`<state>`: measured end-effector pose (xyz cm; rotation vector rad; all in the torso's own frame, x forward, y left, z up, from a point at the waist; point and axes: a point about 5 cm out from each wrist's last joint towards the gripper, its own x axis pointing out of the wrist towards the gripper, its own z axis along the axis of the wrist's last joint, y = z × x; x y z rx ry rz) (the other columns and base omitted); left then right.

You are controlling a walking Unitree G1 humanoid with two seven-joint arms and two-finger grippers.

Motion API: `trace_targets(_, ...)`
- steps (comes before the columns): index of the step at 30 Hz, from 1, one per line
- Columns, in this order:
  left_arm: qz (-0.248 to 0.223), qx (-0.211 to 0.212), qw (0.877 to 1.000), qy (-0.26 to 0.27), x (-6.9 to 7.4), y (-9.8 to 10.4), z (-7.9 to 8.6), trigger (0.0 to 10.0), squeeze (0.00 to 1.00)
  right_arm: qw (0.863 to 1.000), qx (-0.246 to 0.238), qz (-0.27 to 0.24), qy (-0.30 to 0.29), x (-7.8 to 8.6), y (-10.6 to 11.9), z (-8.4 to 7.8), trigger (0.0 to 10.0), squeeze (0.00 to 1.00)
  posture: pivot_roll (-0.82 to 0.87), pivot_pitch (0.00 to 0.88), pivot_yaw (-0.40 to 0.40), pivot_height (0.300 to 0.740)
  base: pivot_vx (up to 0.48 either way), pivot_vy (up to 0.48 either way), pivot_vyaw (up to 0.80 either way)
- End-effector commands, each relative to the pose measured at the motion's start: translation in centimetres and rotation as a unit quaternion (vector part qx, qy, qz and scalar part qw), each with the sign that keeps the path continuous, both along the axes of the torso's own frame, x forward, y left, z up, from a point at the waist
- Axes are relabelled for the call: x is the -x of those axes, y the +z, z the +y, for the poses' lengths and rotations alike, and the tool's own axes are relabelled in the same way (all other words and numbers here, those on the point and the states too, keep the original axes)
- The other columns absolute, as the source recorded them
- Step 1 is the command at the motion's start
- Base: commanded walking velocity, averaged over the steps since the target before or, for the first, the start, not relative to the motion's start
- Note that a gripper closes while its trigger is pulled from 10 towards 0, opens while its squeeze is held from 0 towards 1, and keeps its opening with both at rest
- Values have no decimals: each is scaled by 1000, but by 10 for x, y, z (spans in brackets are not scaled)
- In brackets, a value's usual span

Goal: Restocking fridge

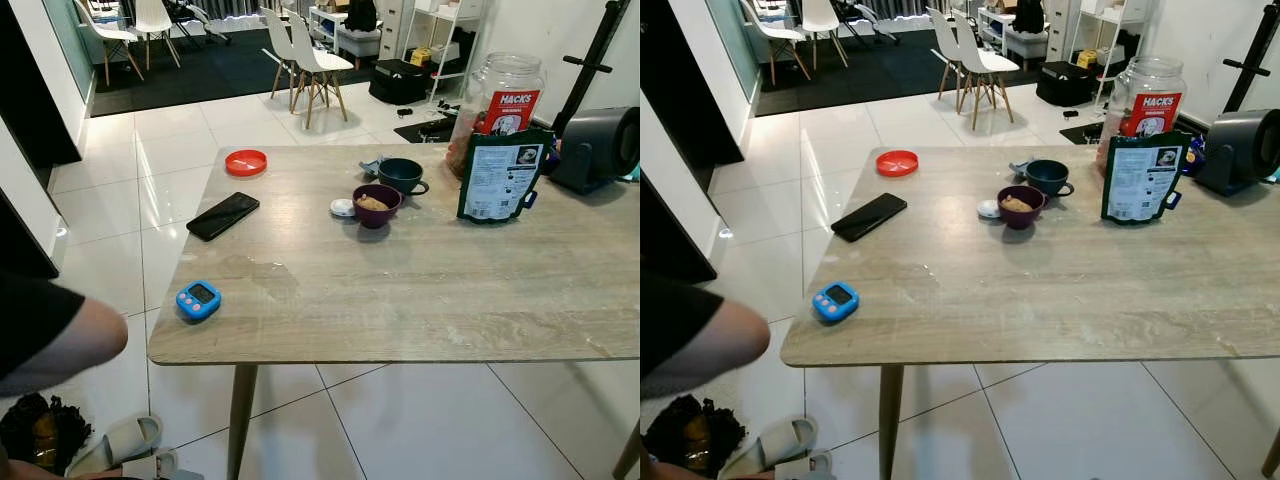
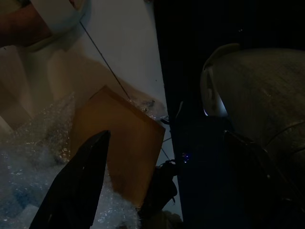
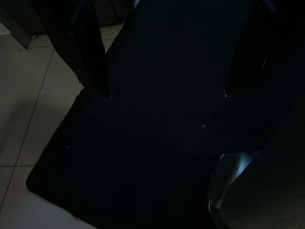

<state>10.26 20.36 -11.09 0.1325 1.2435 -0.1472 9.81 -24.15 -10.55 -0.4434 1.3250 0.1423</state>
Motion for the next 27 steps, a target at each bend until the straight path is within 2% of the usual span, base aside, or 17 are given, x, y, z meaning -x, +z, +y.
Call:
trace_targets(1, 1, 2, 1000, -8, 0, -1, -4, 10000, 0, 1000, -2, -4, -8, 0, 0, 1, 10000, 0, 3, 0, 43, 739, 0, 0, 0)
trace_targets(6, 0, 2, 1000, -14, 0, 0, -3, 10000, 0, 1000, -4, 0, -3, 1, -1, 3, 10000, 0, -10, 0, 38, 739, 0, 0, 0)
trace_targets(11, 2, -1, 1000, 15, 3, -1, 2, 10000, 0, 1000, -3, 1, -18, 4, -2, 4, 10000, 0, -4, 0, 50, 739, 0, 0, 0)
trace_targets(19, -3, -14, 1000, -7, -1, 2, 11, 10000, 0, 1000, -5, -4, -8, 5, -3, 6, 10000, 0, 0, 0, 52, 739, 0, 0, 0)
trace_targets(27, -4, -12, 1000, -4, 0, 2, 11, 10000, 0, 1000, 11, 0, 23, 5, -3, 6, 10000, 0, 1, 0, 46, 739, 0, 0, 0)
